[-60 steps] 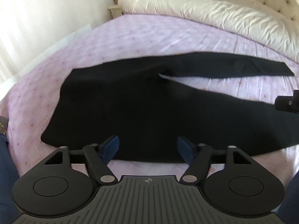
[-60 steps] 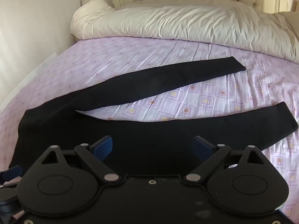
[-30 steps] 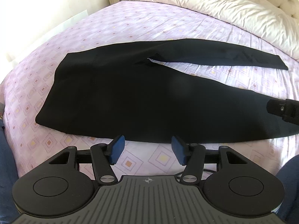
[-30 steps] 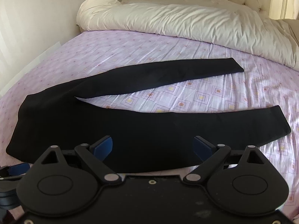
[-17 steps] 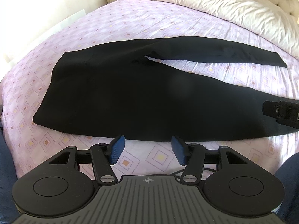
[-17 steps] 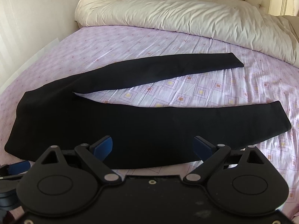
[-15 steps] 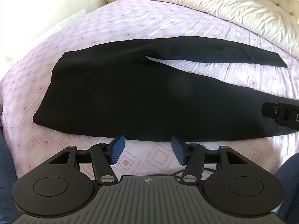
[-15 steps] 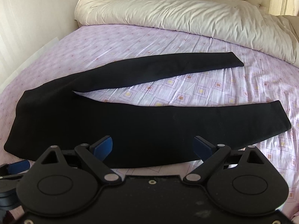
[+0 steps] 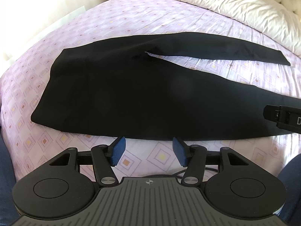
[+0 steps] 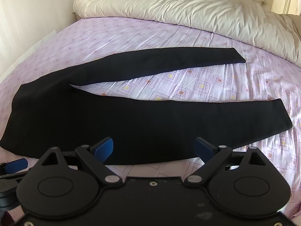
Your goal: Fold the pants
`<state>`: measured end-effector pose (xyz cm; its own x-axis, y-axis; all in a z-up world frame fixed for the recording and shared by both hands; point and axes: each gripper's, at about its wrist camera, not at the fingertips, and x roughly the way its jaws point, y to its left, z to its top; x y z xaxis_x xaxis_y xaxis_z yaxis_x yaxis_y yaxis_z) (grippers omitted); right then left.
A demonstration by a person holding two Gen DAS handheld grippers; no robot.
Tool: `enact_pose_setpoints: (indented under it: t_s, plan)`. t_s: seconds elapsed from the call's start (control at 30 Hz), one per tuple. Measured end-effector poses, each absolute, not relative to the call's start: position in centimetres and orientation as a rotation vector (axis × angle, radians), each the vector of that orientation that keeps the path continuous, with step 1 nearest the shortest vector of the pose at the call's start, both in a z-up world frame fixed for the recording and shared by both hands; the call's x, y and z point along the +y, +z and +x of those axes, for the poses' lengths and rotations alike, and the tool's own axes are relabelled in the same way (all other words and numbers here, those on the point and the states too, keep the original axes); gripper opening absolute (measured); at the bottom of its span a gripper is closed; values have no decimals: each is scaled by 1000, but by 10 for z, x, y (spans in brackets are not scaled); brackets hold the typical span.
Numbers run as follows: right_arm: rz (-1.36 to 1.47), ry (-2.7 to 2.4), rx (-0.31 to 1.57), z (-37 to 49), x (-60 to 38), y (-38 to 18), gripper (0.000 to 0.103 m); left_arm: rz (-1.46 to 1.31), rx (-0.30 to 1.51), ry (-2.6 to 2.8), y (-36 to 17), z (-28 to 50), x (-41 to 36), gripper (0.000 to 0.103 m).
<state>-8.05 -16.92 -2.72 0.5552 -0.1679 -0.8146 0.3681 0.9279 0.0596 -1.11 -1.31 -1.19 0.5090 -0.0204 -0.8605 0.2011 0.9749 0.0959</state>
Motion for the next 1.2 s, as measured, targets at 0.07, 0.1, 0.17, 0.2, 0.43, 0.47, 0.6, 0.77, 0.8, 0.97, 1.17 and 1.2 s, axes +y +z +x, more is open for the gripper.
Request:
enact_pose_setpoints:
  t_s: [0.07, 0.1, 0.17, 0.2, 0.43, 0.47, 0.6, 0.77, 0.8, 0.97, 1.17, 1.2]
  plan:
    - [235, -319, 932, -80, -170, -27, 99, 194, 1030, -137, -12, -11, -13, 54]
    - [236, -318, 932, -80, -170, -27, 99, 195, 1030, -137, -12, -11, -13, 54]
    - [236, -317, 932, -80, -170, -27, 99, 197, 1032, -138, -13, -11, -14, 54]
    - [236, -316, 932, -81, -170, -27, 99, 199, 1034, -137, -14, -10, -14, 54]
    - [235, -307, 937, -80, -170, -28, 99, 203, 1041, -136, -15, -10, -14, 54]
    - [237, -304, 940, -80, -170, -28, 99, 203, 1043, -135, -16, -9, -14, 54]
    - [235, -295, 944, -80, -169, -29, 99, 206, 1045, -137, -16, -9, -15, 54]
    - [244, -287, 947, -78, -168, -31, 98, 198, 1057, -143, -18, -7, -14, 47]
    - [245, -285, 947, -78, -168, -32, 98, 194, 1067, -143, -19, -6, -13, 42]
    - [240, -281, 903, -78, -167, -34, 95, 199, 1092, -138, -24, -3, -9, 31]
    - [146, -236, 825, -65, -171, -30, 94, 233, 1027, -160, -20, 13, -4, 31]
    - [139, -215, 811, -61, -173, -28, 94, 224, 1011, -170, -18, 19, -1, 31]
